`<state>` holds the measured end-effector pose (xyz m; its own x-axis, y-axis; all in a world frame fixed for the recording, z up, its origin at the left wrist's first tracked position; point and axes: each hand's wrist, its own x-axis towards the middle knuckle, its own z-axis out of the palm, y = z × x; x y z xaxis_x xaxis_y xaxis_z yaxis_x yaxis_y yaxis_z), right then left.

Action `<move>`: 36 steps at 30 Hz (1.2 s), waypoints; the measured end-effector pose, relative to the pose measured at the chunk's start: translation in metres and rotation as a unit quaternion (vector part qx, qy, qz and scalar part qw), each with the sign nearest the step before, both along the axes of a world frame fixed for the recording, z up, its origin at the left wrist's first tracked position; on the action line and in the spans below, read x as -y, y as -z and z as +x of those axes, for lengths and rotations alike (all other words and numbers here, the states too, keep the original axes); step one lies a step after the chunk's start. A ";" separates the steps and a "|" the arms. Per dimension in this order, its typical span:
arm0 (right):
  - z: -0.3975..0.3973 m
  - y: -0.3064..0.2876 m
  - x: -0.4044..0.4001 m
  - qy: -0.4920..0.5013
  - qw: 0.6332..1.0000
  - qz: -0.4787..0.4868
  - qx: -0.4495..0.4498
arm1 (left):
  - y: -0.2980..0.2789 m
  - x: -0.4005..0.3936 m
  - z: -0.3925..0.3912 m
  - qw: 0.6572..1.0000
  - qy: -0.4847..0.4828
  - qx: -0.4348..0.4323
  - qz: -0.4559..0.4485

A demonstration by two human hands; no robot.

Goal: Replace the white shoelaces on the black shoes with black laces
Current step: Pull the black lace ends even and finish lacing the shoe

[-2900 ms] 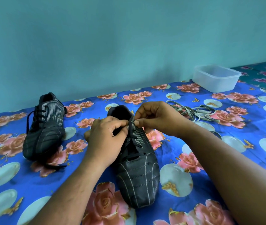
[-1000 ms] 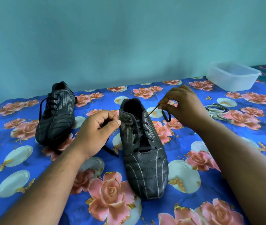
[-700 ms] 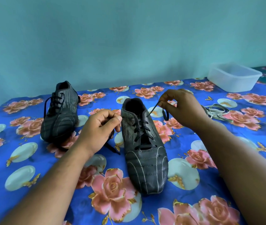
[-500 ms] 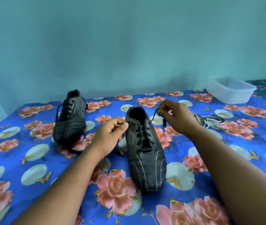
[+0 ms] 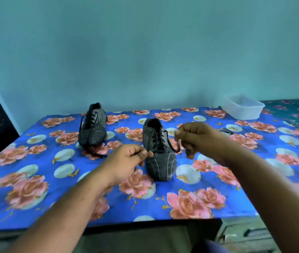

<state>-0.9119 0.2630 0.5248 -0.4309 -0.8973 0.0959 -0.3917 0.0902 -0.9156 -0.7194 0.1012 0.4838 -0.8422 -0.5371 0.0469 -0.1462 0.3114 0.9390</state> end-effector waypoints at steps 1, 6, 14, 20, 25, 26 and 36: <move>0.010 0.006 -0.004 0.001 1.000 0.007 0.011 | 0.005 -0.010 0.004 0.999 -0.005 -0.011 0.041; 0.033 0.050 -0.015 0.124 0.990 0.036 -0.048 | 0.034 -0.052 0.015 0.997 -0.027 -0.008 0.066; 0.040 0.073 -0.010 0.191 0.953 0.086 -0.219 | 0.054 -0.074 0.018 0.987 -0.084 -0.078 0.110; 0.054 0.078 -0.008 0.135 0.939 0.040 -0.315 | 0.062 -0.079 0.022 0.984 -0.103 -0.082 0.121; 0.056 0.082 -0.033 0.045 0.981 -0.012 -0.190 | 0.062 -0.076 0.023 0.986 -0.101 -0.067 0.117; 0.057 0.082 -0.039 0.024 0.988 -0.017 -0.154 | 0.064 -0.074 0.023 0.986 -0.108 -0.060 0.108; 0.077 0.083 -0.047 0.059 0.996 0.053 -0.030 | 0.067 -0.072 0.015 0.993 -0.111 -0.015 0.042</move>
